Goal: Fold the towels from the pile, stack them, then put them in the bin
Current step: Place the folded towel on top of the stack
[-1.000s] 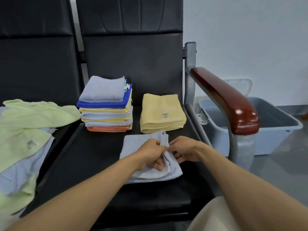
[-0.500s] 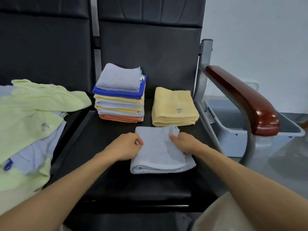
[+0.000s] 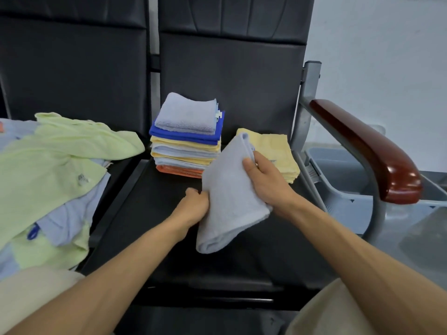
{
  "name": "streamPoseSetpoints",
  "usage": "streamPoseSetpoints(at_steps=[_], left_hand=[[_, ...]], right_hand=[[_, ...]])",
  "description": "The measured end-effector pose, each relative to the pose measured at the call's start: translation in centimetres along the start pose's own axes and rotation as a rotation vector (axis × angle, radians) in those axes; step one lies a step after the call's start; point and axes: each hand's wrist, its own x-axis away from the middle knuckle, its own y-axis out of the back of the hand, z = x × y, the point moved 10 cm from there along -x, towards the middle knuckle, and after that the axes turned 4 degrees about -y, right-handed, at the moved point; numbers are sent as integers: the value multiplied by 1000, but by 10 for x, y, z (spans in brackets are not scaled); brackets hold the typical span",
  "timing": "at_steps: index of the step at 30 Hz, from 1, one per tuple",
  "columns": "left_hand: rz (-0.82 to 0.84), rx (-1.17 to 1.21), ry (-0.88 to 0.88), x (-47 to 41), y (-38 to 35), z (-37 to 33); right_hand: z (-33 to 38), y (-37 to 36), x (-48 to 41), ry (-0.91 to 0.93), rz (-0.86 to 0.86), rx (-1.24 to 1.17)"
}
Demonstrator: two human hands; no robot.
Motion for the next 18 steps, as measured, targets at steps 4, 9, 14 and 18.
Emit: streamPoseSetpoints(at_steps=[4,9,14,18], left_hand=[[257,766,171,14,-30,-3],[322,701,12,9,-23,-22],[235,150,-276,-6,-11,-59],[237,-96,-377,-31,-21,-93]], right_hand=[[-7,9,0,-114,-16,-288],[-29,37,5,-275,-33,-566],[-52,63,13,-272,-95,-339],[-71,85,-5,-309,-201,-258]])
